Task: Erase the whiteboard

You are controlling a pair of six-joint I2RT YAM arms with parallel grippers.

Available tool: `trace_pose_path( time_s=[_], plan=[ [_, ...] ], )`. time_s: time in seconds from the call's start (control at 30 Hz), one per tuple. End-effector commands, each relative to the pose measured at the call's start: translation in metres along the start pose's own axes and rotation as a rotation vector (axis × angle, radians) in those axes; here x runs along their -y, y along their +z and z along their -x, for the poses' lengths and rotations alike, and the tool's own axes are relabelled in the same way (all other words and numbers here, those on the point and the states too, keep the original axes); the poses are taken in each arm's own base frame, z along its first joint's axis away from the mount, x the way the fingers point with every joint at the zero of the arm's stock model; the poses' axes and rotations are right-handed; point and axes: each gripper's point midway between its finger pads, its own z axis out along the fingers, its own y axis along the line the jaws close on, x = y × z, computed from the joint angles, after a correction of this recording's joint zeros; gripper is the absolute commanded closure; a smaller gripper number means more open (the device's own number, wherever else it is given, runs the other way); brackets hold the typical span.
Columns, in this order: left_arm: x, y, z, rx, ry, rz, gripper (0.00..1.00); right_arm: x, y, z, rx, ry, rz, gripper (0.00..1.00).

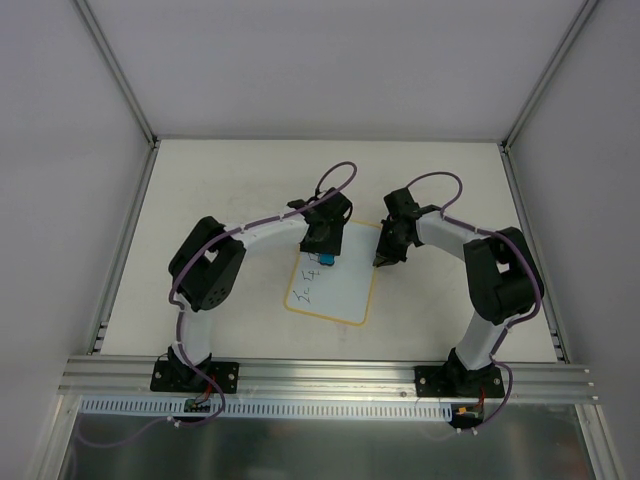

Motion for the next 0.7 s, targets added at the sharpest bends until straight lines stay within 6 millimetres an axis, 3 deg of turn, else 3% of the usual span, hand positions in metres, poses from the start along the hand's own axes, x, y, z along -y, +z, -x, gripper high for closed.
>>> trace_pose_path(
  time_s=[0.0,0.13,0.37,0.67],
  plan=[
    [-0.012,-0.029,0.021,0.064,-0.038,-0.001,0.42,0.026,0.008,-0.020,-0.050,-0.022,-0.087,0.91],
    [0.003,-0.034,0.026,0.058,-0.093,-0.054,0.38,0.026,0.009,-0.020,-0.054,-0.023,-0.086,0.91],
    [0.012,-0.019,0.026,0.032,-0.045,-0.066,0.38,0.026,0.010,-0.020,-0.056,-0.022,-0.088,0.91],
    [0.010,0.001,0.010,-0.015,-0.018,-0.036,0.48,0.026,0.011,-0.021,-0.063,-0.022,-0.089,0.91]
  ],
)
